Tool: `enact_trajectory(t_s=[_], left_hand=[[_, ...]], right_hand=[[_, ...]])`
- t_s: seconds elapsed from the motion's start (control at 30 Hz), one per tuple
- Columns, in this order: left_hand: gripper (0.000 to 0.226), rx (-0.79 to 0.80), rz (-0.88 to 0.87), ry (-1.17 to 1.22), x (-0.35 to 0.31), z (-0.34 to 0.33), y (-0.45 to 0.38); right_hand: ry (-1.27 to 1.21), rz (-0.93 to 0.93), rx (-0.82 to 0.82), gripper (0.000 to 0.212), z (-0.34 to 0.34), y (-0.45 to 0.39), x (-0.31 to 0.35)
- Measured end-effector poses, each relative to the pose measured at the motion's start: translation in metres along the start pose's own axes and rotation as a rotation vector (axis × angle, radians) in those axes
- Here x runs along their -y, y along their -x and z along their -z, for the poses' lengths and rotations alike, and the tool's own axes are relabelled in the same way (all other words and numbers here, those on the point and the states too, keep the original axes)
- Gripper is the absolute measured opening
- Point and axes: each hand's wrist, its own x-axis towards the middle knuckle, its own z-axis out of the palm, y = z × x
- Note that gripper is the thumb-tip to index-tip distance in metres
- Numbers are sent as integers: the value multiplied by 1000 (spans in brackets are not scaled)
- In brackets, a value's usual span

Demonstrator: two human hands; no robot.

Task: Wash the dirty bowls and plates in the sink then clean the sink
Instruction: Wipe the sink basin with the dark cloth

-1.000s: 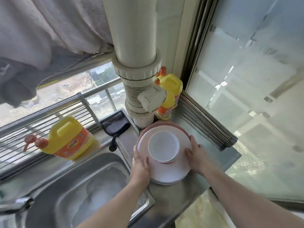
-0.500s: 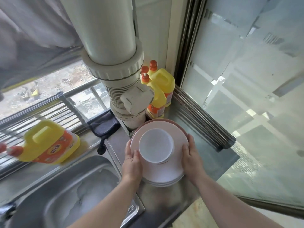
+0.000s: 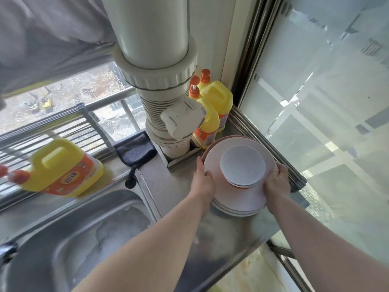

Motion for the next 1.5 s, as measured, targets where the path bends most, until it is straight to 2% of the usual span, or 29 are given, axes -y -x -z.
enact_trajectory(t_s=[0.1,0.17,0.2,0.27,0.3,0.33,0.4,0.5,0.57,0.63,0.7,0.77,0.8,0.83,0.93,1.0,1.07,1.13,1.23,1.33,1.4,1.5], left_hand=[[60,28,-2,12,0,13,4],[48,-16,-33,24,3,30,8],[38,-50,-39,33,5,43,8],[25,-122,-60,66,14,73,10],[23,-150,-54,93,21,90,13],[22,-179,-34,117,27,108,16],[20,-245,-11,154,40,142,27],[20,-315,8,165,62,185,47],[23,-351,29,143,83,210,60],[25,-385,39,142,104,231,72],[26,-412,59,129,127,247,86],[27,-432,68,124,149,258,101],[27,-443,75,129,161,262,108],[27,-457,83,132,172,267,113],[27,-491,126,159,201,279,127],[27,-489,147,166,210,284,135],[26,-465,151,164,210,288,140],[25,-421,136,156,195,289,143],[27,-330,54,118,159,287,143],[34,-195,-83,212,119,284,146],[32,-125,-140,284,101,287,155],[19,-61,-171,263,88,296,176]], right_hand=[[91,79,107,38,15,5,-1],[187,175,61,51,31,15,11],[232,243,-3,50,38,29,25],[269,511,-92,37,40,67,54],[236,663,-70,32,37,92,71],[182,815,-9,27,28,120,87],[89,1039,247,21,-10,158,96],[244,1162,664,18,-98,192,95],[468,1130,861,24,-163,200,90],[679,1075,926,32,-224,195,87],[892,1090,874,41,-276,180,84],[1106,1068,799,62,-311,162,78],[1157,1042,758,66,-319,157,73],[1155,1028,710,59,-323,154,67],[1052,1032,565,23,-309,162,51],[1008,907,546,23,-292,170,43],[926,696,568,24,-273,178,42],[787,515,637,15,-253,190,47],[519,430,939,23,-225,226,57],[263,341,1210,18,-195,280,73],[80,211,1275,20,-180,305,82],[-76,38,1243,25,-159,326,91]])
